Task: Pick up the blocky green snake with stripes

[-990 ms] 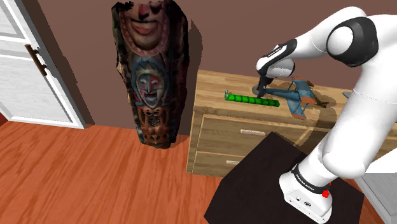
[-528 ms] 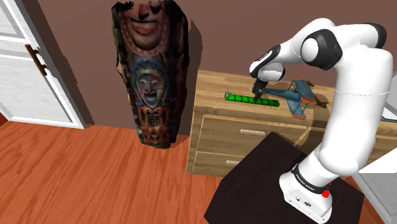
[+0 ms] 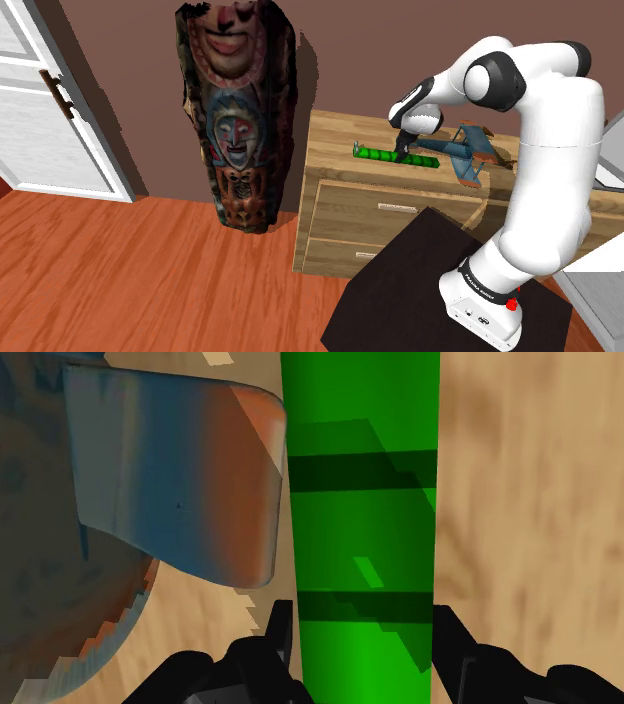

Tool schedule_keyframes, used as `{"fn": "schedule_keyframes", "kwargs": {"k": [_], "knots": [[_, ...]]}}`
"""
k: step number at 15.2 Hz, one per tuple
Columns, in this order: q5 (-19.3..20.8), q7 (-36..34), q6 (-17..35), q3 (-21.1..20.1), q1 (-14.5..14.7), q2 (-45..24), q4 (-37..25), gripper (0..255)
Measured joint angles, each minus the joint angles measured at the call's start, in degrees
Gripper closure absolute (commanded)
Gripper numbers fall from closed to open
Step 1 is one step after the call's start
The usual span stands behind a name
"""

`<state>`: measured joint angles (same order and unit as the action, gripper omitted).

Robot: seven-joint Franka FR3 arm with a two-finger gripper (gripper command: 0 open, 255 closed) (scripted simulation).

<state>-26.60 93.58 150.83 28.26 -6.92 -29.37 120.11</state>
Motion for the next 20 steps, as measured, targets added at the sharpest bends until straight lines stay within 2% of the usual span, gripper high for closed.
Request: {"fn": "schedule_keyframes", "kwargs": {"k": [9, 20], "knots": [[0.13, -0.05, -0.11, 0.12, 0.09, 0.22, 0.08, 255], [5.84, -3.96, -5.7, 4.75, 3.54, 6.46, 0.35, 255]]}}
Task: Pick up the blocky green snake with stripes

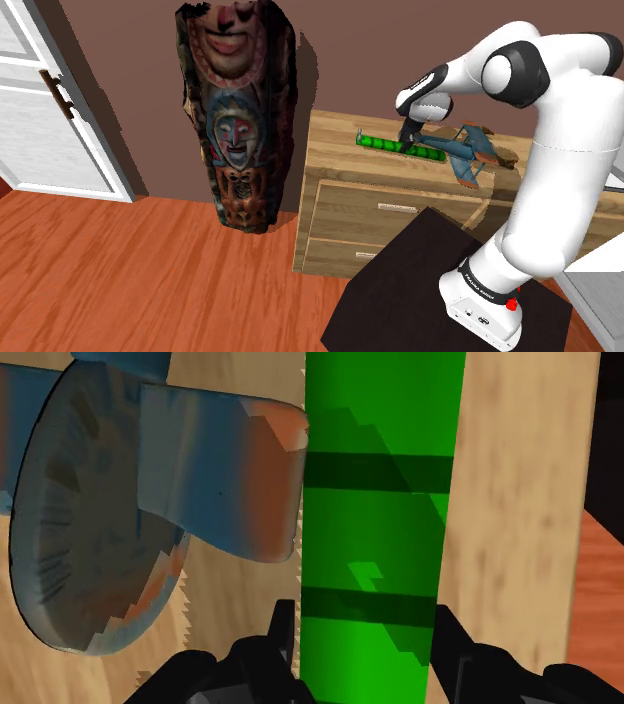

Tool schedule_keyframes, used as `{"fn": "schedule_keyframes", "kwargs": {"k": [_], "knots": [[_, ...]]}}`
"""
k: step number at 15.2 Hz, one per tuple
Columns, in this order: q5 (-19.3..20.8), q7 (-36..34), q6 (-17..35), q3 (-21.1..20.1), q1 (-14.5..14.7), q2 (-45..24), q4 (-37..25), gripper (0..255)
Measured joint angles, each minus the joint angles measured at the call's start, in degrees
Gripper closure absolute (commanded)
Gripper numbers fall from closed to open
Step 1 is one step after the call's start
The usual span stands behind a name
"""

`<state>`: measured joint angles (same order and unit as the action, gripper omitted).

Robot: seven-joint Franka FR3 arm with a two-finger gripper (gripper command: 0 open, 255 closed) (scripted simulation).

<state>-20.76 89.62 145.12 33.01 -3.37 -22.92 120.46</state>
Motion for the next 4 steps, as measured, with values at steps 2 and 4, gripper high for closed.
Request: {"fn": "schedule_keyframes", "kwargs": {"k": [2, 4], "knots": [[1.08, -0.71, -1.14, 0.75, 0.53, 1.08, -0.2, 255], [2.11, -1.43, -1.98, 1.42, 1.14, 2.22, -0.07, 255]]}}
